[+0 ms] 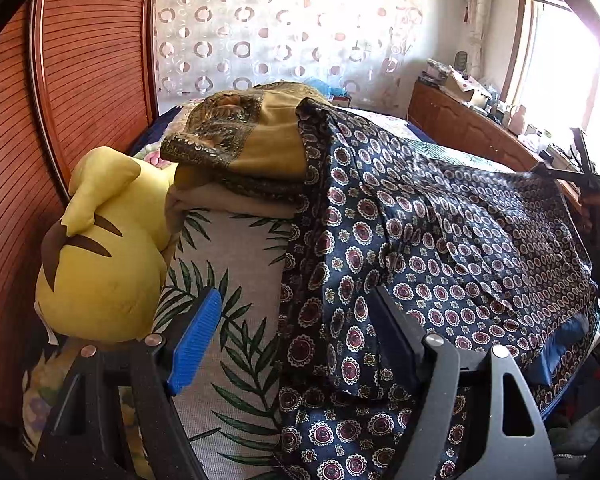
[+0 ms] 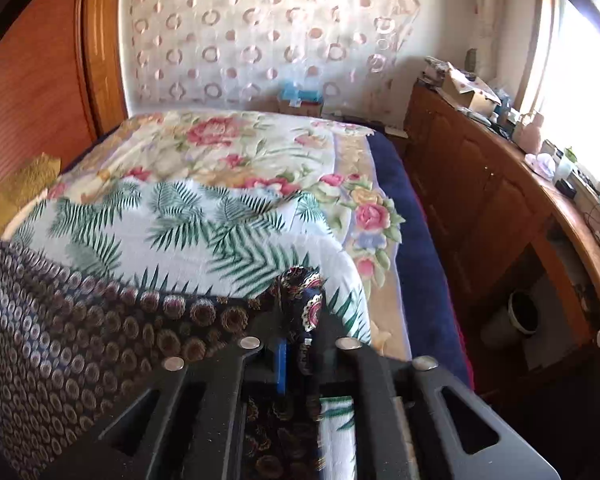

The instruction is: Fold small clothes

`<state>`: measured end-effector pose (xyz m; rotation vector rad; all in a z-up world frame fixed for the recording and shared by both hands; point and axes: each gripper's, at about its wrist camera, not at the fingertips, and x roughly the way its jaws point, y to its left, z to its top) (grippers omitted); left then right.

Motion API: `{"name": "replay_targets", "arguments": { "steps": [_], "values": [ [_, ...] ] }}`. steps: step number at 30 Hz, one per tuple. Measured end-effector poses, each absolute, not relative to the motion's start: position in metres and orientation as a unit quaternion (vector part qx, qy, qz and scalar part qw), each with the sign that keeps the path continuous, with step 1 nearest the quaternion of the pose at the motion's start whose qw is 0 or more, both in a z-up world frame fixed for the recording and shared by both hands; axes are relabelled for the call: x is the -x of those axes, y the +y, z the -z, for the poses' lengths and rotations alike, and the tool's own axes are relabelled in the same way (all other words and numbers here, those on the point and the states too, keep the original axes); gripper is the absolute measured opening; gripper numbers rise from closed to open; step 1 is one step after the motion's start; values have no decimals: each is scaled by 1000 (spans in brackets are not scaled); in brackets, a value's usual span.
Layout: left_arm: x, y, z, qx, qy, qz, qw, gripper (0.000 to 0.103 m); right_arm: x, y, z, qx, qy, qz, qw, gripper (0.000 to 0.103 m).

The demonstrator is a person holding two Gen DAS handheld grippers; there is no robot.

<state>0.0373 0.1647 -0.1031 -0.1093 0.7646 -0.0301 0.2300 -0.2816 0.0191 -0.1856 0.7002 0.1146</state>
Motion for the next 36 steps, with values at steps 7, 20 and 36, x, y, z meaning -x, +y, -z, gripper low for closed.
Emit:
{"name": "replay_targets", "arguments": {
  "steps": [7,20,36],
  "values": [
    [-36,164,103,55,373,12,926,77,-188,-289,-30,86,334,-66,936,45],
    [-32,163,109,58,374,7,926,77,-79,-292,-10,76,336,-102,933,45],
    [-27,149,110,50,372,34,926,15,-12,-352,12,16,369,-77,926,40]
  ]
}}
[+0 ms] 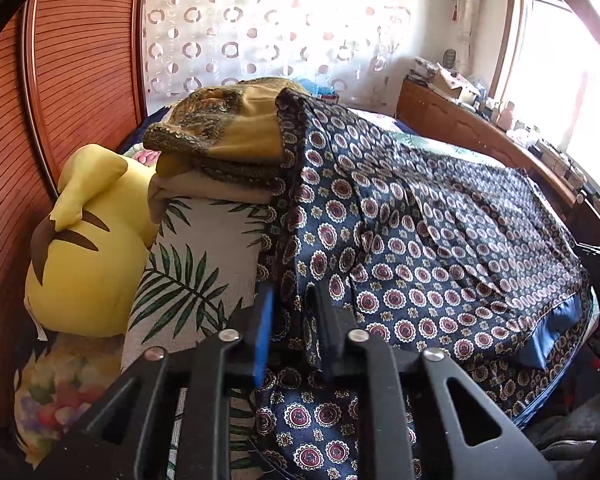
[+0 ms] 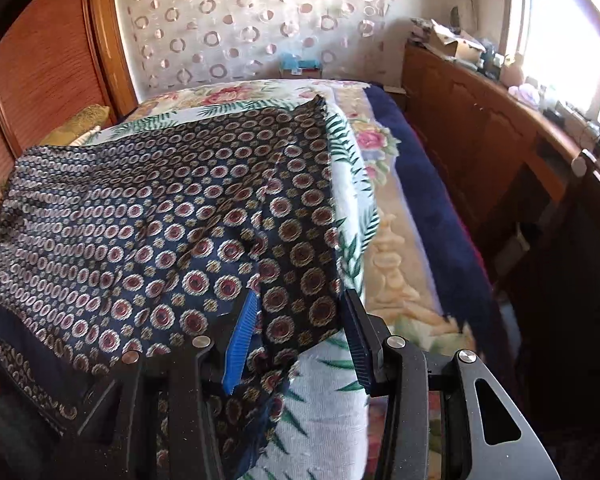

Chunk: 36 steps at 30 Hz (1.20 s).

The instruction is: Fold small clothes

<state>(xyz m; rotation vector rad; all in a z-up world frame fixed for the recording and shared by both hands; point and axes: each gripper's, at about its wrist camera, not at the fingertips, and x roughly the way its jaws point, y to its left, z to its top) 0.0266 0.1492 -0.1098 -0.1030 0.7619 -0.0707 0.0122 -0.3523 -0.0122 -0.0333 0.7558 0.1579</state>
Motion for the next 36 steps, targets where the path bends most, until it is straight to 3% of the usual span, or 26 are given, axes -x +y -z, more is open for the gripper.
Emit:
{"name": "replay_targets", "arguments": {
  "steps": [2,3,5,7,22,23,25,26,27,32,34,35,36],
  "values": [
    [-27,149,110,48,371,38,926,8,-12,-352,13,23,369,-80,926,32],
    [-26,148,110,45,371,39,927,5,-11,-352,14,23,368,-84,926,18],
    [-26,147,109,41,369,37,928,3,-11,-352,14,25,366,-91,926,5],
    [-25,147,107,41,365,37,929,2,-11,-345,14,27,359,-100,928,1],
    [-1,157,101,52,370,33,927,2,16,-352,-5,51,359,-83,928,0],
    [-1,158,102,54,371,32,927,2,13,-352,-3,48,361,-78,928,2],
    [-3,159,105,55,374,31,925,2,5,-352,1,43,366,-72,927,23],
    [-4,158,106,53,375,29,925,2,1,-352,4,43,367,-66,927,38],
    [-5,158,107,50,376,27,925,2,-4,-352,7,42,370,-63,926,42],
    [-9,156,111,53,385,23,921,3,-19,-357,19,13,381,-65,922,42],
    [-12,156,113,55,390,22,919,16,-18,-356,22,6,379,-79,922,26],
    [-14,156,113,55,392,22,918,23,-17,-356,21,6,379,-86,921,9],
    [-14,156,113,56,392,23,918,36,-15,-356,19,7,378,-93,921,6]
  ]
}}
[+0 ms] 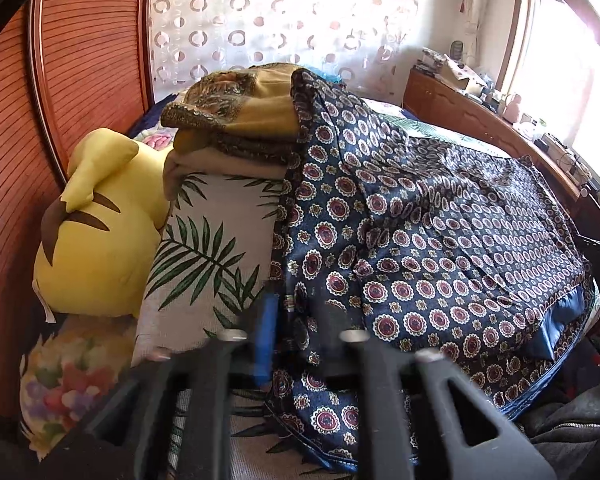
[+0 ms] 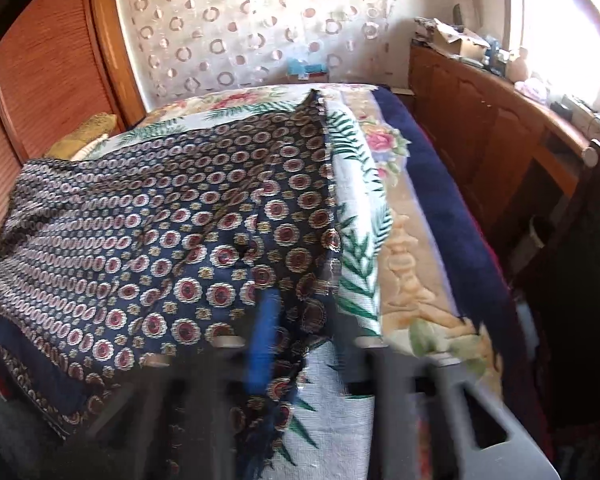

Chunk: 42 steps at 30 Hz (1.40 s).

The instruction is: Fold small clothes

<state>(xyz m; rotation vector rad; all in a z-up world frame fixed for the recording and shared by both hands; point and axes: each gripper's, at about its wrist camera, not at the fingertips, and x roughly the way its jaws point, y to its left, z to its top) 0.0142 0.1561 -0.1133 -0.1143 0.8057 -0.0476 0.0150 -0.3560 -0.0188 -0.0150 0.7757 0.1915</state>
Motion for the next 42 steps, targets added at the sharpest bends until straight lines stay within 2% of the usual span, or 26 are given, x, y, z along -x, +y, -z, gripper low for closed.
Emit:
{"name": "replay_targets", "arguments": {
  "steps": [1,6,15,22,24,27,42],
  "values": [
    [-14,156,113,56,390,25,919,41,-13,-354,18,10,376,-102,921,5],
    [-15,156,115,53,394,21,917,46,2,-355,9,35,366,-113,923,2],
    [-10,157,128,64,411,18,909,47,12,-356,0,42,367,-91,925,3],
    [-4,150,129,61,409,12,910,47,13,-321,-7,74,344,-94,931,28],
    [-2,150,129,63,408,11,911,47,14,-310,-8,83,336,-104,932,48],
    [2,149,129,66,405,8,912,47,13,-293,-6,91,333,-116,931,56],
    [1,147,130,55,404,0,913,47,-20,-249,36,98,358,-160,915,57]
  ]
}}
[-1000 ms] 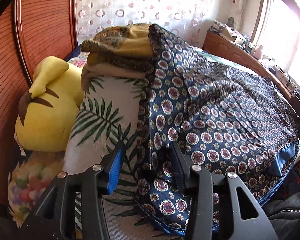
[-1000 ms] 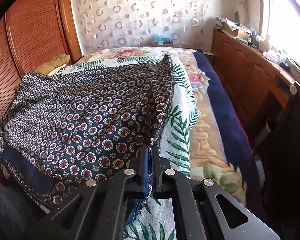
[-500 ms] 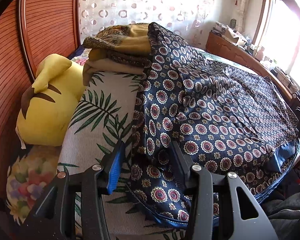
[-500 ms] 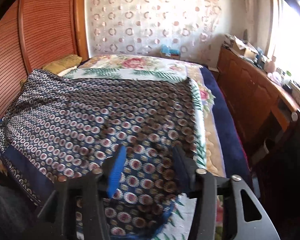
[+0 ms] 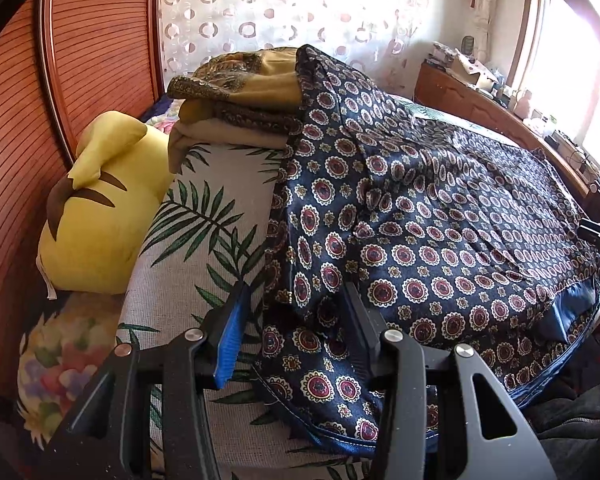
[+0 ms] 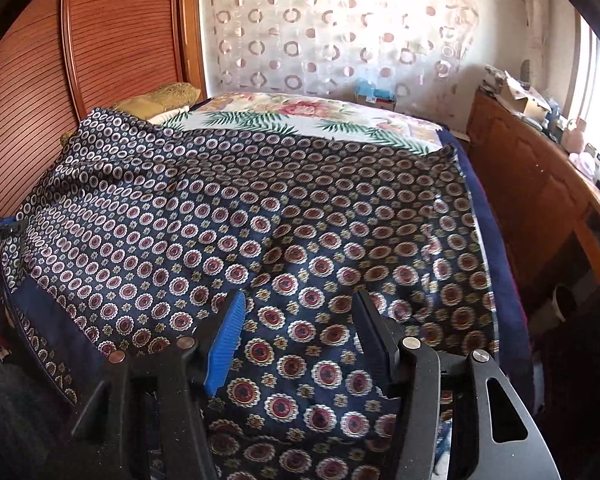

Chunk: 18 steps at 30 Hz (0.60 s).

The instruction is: Fold small clothes

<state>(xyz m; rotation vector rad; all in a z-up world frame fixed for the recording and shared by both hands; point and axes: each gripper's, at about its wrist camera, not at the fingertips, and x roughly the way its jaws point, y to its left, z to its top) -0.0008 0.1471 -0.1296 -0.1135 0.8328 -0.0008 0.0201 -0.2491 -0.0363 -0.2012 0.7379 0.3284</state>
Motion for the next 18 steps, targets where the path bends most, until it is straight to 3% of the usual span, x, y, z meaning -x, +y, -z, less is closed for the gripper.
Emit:
{"name": "replay_targets", "arguments": {
  "steps": [12,14,18],
  "values": [
    [3,146,129,61,403,5,913,46,-30,-245,65,109,367,-148,912,59],
    [5,147,129,66,403,11,913,37,-31,-248,68,100,366,-149,913,60],
    [4,147,130,79,406,28,910,5,-28,-252,71,97,361,-150,915,61]
  ]
}}
